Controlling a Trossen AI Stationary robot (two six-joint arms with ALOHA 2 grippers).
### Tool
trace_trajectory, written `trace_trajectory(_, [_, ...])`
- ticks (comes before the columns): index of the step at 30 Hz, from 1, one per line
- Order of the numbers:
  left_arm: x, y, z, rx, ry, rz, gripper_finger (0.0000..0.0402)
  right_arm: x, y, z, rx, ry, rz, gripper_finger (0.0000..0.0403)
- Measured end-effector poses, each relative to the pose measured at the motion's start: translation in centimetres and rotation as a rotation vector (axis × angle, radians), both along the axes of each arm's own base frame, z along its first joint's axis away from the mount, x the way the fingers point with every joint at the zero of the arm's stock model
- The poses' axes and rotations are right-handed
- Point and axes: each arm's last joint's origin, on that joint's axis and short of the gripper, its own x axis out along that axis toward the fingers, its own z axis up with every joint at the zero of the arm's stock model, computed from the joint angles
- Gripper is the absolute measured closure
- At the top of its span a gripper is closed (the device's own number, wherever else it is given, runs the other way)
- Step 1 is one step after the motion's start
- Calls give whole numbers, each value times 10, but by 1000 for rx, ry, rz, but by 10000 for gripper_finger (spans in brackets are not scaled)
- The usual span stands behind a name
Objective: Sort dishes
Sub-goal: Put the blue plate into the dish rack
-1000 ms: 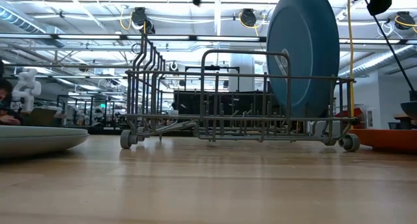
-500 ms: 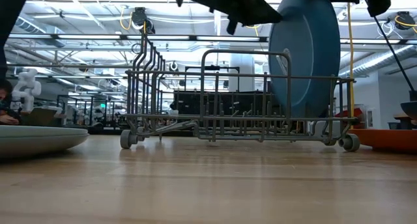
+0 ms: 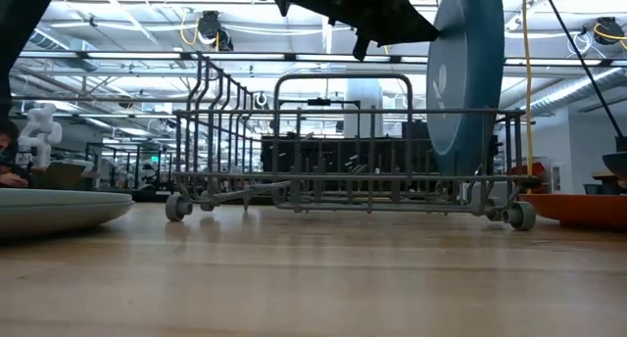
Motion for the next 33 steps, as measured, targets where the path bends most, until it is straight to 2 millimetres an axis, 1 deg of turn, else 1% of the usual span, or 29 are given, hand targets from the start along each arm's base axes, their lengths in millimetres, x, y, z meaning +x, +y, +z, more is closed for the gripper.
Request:
trace_trajectory(4, [0,0,-1,-1,9,0,393,2,2,14,-32,24,8,180])
trace_trajectory(10, [-1,0,-4,-5,38,0,393,4,4,30,-86,64,17,203])
trace_trajectory(17, [-1,-1,-5,-29,47,6,393,3,1,36,-88,71,17,236])
trace_trajectory(21, [-2,-1,-6,-29,62,8,393,-4,-5,28,-26,96,29,265])
trace_trajectory(25, [-2,-2,-6,-34,64,-18,393,-13,-13,12,65,135,7,296])
trace_trajectory(33, [-2,-3,-8,-11,83,-30,393,-25,-24,-23,177,110,-58,353])
